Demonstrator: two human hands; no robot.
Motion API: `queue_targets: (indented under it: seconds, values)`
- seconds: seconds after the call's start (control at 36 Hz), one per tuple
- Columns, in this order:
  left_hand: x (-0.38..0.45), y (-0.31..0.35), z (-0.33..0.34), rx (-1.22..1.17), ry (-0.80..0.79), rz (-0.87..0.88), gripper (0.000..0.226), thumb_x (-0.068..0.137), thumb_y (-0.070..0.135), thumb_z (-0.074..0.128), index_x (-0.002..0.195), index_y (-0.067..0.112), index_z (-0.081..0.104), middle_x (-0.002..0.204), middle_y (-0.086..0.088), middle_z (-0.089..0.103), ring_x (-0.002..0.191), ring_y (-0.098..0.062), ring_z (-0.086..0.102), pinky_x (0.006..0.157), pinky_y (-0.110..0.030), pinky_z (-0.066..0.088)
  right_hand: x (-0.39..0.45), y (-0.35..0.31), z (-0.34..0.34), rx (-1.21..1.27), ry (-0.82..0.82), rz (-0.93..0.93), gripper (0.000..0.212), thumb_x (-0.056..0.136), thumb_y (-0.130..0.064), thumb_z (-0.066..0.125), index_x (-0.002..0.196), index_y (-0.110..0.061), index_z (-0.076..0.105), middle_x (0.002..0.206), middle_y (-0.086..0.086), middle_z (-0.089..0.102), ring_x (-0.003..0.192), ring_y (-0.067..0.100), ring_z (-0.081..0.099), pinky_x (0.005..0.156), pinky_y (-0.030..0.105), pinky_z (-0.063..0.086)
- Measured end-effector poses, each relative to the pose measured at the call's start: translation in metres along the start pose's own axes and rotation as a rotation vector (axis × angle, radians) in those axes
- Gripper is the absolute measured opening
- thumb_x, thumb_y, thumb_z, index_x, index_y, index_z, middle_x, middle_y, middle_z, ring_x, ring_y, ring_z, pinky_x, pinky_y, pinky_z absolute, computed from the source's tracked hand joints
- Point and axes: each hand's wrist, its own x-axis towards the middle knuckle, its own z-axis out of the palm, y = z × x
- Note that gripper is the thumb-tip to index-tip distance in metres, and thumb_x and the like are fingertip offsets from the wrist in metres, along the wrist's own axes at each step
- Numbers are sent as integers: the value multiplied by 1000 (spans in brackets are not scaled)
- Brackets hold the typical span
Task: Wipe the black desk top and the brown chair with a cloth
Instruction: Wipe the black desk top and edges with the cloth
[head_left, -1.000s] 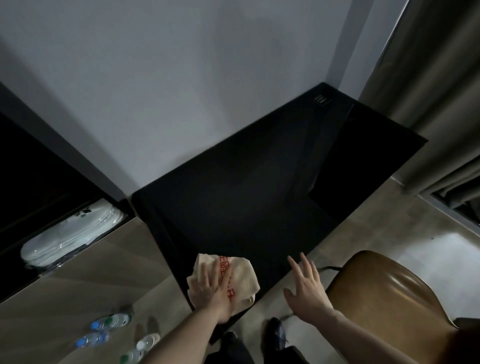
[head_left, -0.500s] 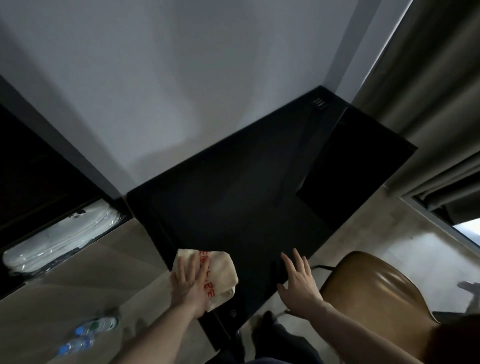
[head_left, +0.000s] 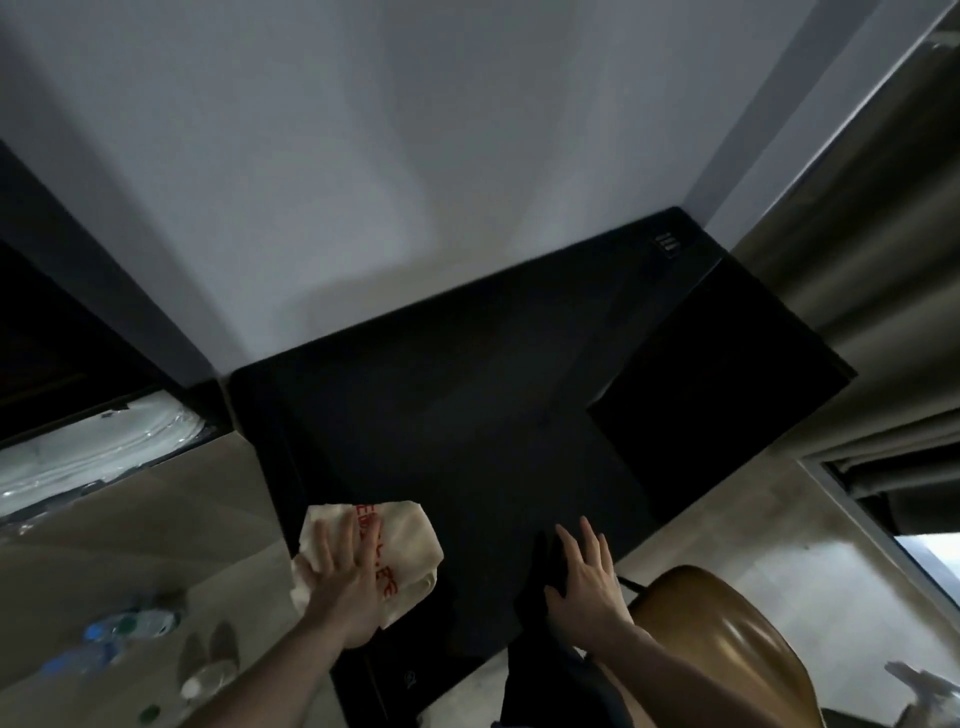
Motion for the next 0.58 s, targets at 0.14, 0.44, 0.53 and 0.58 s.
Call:
queue_targets:
  seconds: [0.14,0.44,0.53,0.58]
  values:
    - [-6,59,-8,-40,-6,-121,78,110,28,33,123,4,-40,120,-8,-63,146,-49,-31,114,-75,8,38,19,-28,2,-19,-30,83,94,-30,55,161,-31,6,168,1,-14,154,33,-13,126,46,9]
    - [29,230,-2,-132,-111,-125,112,100,40,52,128,24,-56,128,-1,-67,144,-46,-36,114,-73,12,104,83,-124,-52,-45,-59,84,95,-26,59,160,-33,7,168,-3,-13,155,29,-10,125,49,15]
    - [35,250,-5,-120,-132,-97,115,96,48,55,123,36,-57,142,6,-54,148,-49,-15,113,-66,23,110,91,-136,-68,-22,-90,84,94,-25,59,161,-32,8,168,-1,-12,155,30,-9,125,48,16]
    - [35,248,-5,-132,-117,-56,120,95,39,60,123,41,-57,153,5,-49,149,-47,-16,113,-64,25,111,87,-138,-76,-22,-110,84,94,-25,59,161,-31,8,168,0,-12,155,30,-9,126,48,16]
